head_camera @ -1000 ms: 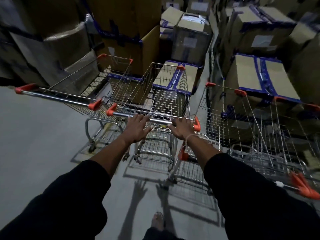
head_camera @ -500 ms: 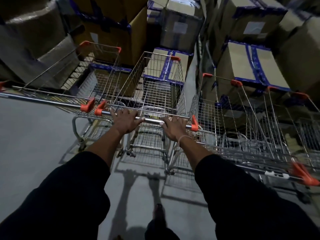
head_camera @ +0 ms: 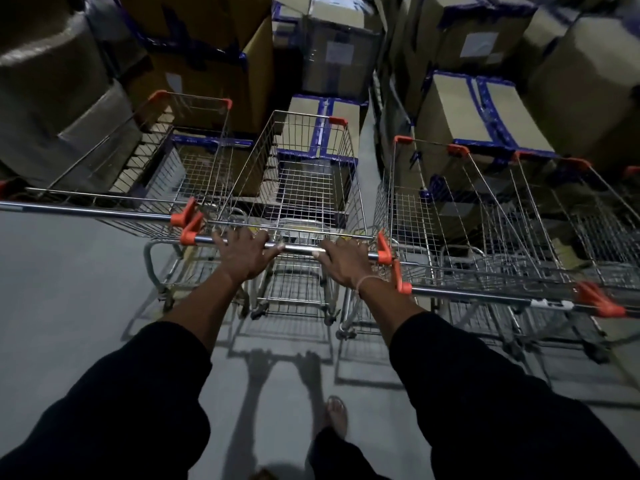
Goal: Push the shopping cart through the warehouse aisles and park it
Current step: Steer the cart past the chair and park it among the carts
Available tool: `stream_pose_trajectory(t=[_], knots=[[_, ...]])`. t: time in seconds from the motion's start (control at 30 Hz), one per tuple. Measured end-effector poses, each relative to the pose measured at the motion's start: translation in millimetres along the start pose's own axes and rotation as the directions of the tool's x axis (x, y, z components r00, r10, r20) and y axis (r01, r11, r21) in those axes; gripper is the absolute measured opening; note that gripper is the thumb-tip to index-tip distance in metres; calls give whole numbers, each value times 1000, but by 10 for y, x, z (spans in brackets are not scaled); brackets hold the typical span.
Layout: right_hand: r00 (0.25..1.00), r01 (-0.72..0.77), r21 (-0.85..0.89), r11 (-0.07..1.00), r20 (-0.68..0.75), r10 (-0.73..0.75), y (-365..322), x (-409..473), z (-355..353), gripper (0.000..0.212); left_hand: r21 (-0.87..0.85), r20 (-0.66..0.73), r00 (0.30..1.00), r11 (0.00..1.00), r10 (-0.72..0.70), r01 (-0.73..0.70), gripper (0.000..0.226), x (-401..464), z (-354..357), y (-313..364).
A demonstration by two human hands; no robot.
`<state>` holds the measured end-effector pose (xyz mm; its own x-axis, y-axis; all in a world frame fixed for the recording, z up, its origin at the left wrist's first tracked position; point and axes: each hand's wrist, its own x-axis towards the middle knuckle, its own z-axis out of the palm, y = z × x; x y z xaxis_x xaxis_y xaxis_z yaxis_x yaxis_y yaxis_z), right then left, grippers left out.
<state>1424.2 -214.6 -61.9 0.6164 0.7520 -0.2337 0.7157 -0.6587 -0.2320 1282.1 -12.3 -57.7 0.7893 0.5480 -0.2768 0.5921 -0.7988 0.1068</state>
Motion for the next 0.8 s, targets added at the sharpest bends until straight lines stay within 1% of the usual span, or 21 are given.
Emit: stream_pose_trajectory(t=[0.1, 0.2, 0.3, 0.57, 0.67, 0.73, 0.8], knots=[[1000, 1, 4, 1000, -13, -1, -113, -114, 47, 47, -15, -10, 1000, 1000, 4, -4, 71, -119, 40, -82], [1000, -2, 15, 1000, -18, 2, -192, -219, 96, 49, -29, -16, 1000, 1000, -4, 3, 69, -265, 54, -120], [1000, -9, 18, 1000, -24, 9, -232, -312, 133, 50, -7, -5, 1000, 1000, -15, 15, 71, -355, 72, -134], [999, -30, 17, 999, -26, 30, -234, -500, 167, 47, -30, 8, 1000, 999, 25, -25, 67, -467, 148, -116], [999, -37, 26, 999, -24, 37, -190, -553, 173, 48, -23, 10, 1000, 999, 24, -24, 71, -483, 173, -74], [999, -48, 31, 998, -18, 49, -159, -584, 187, 52, -23, 6, 999, 999, 32, -32, 75, -499, 190, -51], [999, -49, 30, 998, -18, 50, -153, -604, 194, 62, -22, 0, 999, 999, 41, -41, 75, -507, 207, -47]])
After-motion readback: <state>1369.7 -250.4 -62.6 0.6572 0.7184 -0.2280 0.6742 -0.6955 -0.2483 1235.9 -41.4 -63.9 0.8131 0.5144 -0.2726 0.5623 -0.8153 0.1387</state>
